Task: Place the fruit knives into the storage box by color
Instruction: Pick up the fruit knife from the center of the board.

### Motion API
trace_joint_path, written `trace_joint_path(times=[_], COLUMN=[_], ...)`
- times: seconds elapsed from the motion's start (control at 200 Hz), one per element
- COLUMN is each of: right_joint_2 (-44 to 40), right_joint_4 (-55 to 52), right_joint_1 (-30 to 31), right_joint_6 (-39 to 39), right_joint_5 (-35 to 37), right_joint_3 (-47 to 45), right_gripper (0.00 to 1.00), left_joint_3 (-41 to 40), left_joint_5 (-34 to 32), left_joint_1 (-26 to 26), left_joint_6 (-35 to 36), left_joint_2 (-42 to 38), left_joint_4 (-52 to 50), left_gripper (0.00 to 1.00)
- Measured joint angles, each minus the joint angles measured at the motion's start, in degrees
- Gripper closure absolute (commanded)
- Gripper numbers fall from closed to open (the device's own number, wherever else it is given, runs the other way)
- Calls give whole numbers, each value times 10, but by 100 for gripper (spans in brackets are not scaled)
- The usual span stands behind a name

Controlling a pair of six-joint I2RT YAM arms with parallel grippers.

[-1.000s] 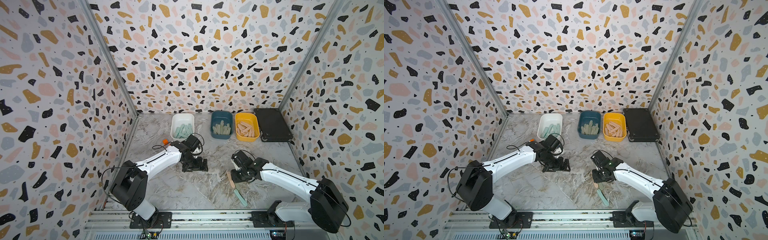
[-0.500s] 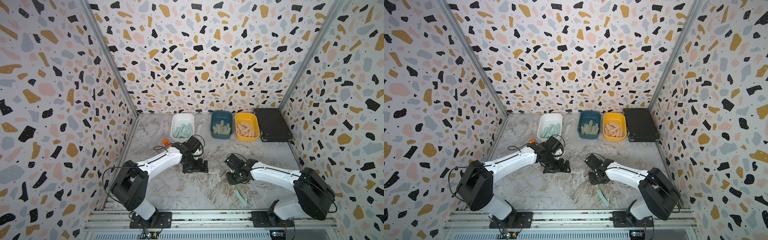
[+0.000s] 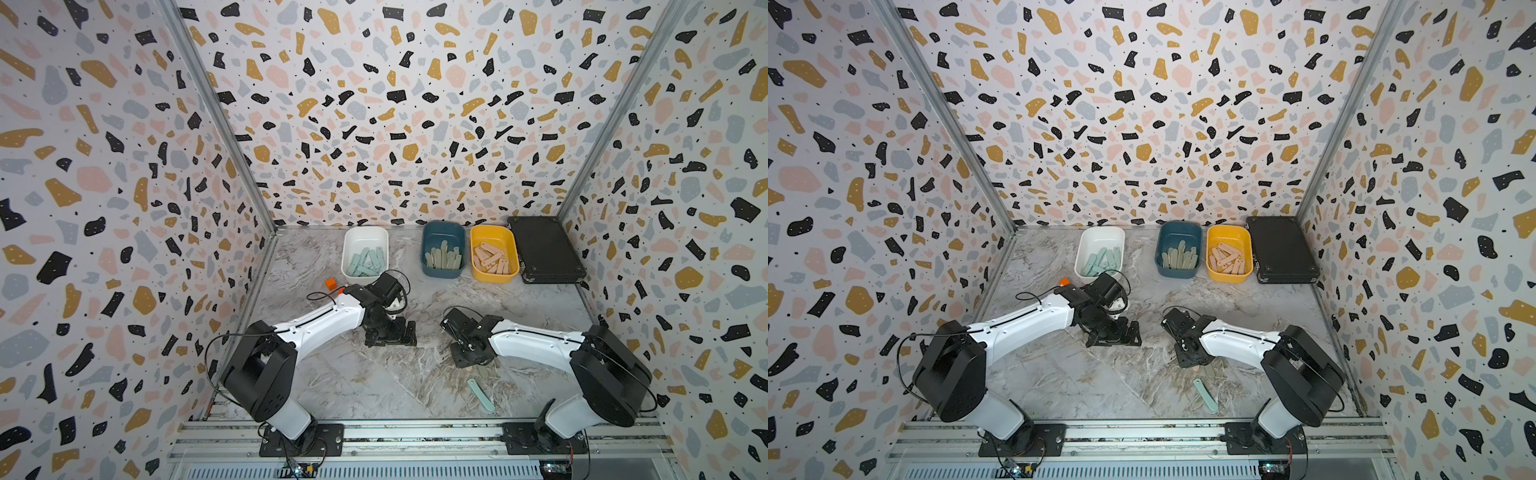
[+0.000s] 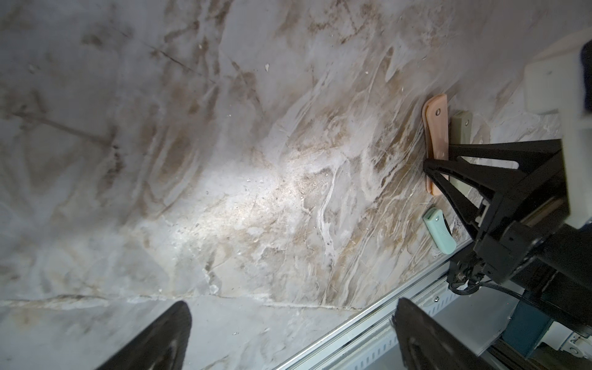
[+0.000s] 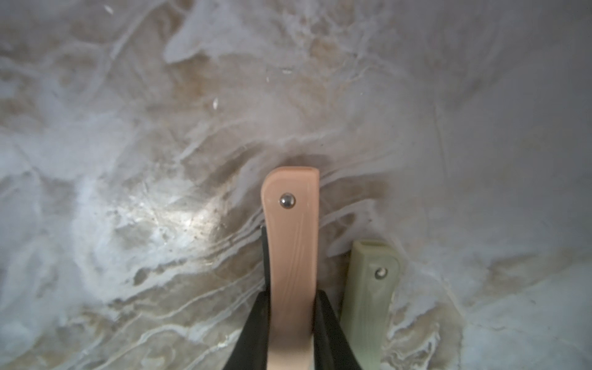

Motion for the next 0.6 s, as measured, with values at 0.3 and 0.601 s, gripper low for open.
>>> trace_joint_path(times=[0.3,0.601], right_joint_2=[1,-5], right_joint_4=[-28,-75], right_joint_1=[0,0], right_joint_6=[11,10], right_joint_5=[7,18], right_joint_3=[7,47], right_gripper=[90,90], left_joint_3=[0,0], left_joint_5=[-10,-14], left_joint_1=[0,0], left_joint_6=[1,3], left_joint_2=[0,0], left_joint_4=[2,1], left_gripper=[1,1])
